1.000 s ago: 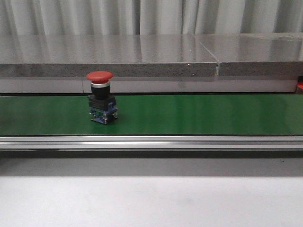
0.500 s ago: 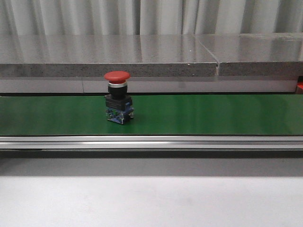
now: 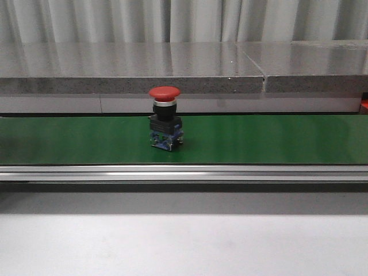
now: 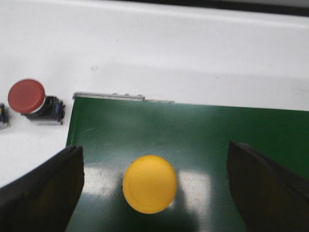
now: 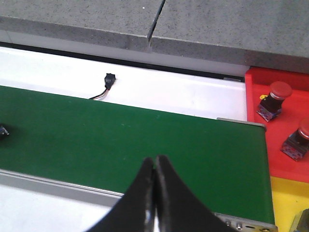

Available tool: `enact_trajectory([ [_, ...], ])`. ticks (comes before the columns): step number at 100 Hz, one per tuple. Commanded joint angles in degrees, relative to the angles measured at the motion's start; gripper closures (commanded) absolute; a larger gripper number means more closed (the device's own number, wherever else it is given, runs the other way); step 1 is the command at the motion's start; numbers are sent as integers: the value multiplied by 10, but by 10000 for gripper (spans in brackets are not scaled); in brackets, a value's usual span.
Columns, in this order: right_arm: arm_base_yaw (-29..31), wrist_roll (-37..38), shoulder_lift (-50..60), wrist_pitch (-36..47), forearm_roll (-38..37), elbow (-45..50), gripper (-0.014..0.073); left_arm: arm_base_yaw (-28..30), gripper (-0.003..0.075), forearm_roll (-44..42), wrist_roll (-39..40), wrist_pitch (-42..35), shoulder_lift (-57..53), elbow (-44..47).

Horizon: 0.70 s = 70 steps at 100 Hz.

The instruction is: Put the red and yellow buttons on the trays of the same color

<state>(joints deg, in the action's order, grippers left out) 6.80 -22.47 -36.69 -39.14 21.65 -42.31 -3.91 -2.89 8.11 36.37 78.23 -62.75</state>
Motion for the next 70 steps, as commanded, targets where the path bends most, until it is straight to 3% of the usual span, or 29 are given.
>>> enact_trajectory([
  [1, 0, -6, 2, 36, 9, -14, 659, -19, 131, -1, -2, -39, -47, -15],
  [29, 0, -6, 2, 36, 9, -14, 659, -58, 131, -3, -2, -61, -157, 19],
  [70, 0, -6, 2, 36, 9, -14, 659, -61, 131, -16, -2, -172, -380, 212],
])
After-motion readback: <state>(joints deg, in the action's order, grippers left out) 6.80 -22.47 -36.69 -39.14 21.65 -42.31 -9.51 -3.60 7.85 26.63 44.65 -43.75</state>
